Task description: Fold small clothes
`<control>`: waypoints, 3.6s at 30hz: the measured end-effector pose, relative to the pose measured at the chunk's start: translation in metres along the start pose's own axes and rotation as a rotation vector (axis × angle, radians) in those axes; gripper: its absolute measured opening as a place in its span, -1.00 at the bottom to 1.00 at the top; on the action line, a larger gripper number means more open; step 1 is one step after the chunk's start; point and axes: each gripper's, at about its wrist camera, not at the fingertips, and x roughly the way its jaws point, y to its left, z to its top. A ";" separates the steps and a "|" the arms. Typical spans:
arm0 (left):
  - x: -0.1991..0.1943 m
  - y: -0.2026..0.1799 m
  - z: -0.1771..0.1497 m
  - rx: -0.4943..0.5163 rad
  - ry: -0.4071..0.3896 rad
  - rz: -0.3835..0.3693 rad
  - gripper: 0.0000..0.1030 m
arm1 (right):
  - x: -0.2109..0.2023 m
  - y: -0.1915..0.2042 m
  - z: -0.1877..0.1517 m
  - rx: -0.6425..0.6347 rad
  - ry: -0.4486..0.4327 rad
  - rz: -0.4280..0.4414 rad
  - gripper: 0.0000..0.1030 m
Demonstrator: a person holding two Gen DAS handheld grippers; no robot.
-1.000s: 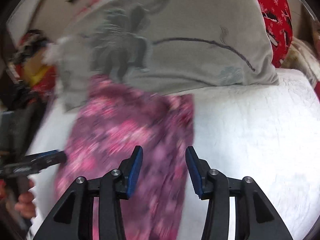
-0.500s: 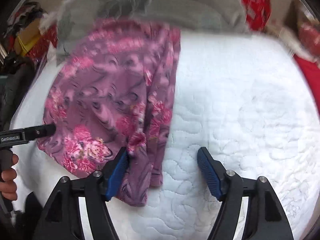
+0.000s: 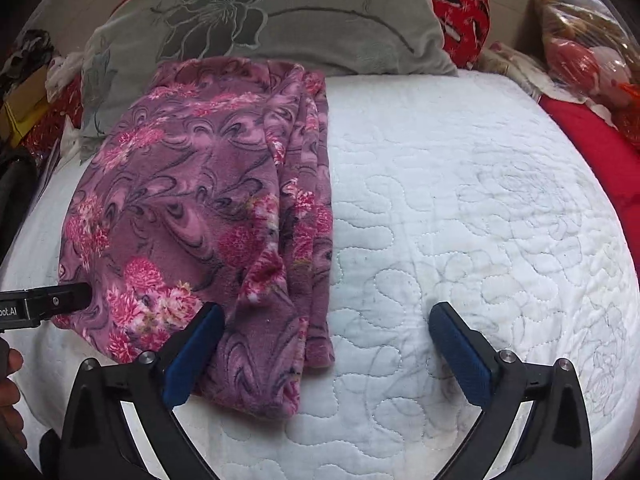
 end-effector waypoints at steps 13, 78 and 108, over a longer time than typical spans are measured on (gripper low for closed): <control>0.011 -0.014 0.003 0.010 -0.008 -0.007 1.00 | -0.002 -0.001 -0.001 -0.005 -0.014 0.014 0.99; -0.051 -0.024 0.072 -0.122 -0.117 -0.237 -0.50 | -0.022 0.044 0.071 0.065 0.019 0.520 -0.56; 0.026 -0.030 0.169 -0.012 -0.123 0.000 0.18 | 0.052 0.074 0.089 -0.006 0.017 0.389 -0.72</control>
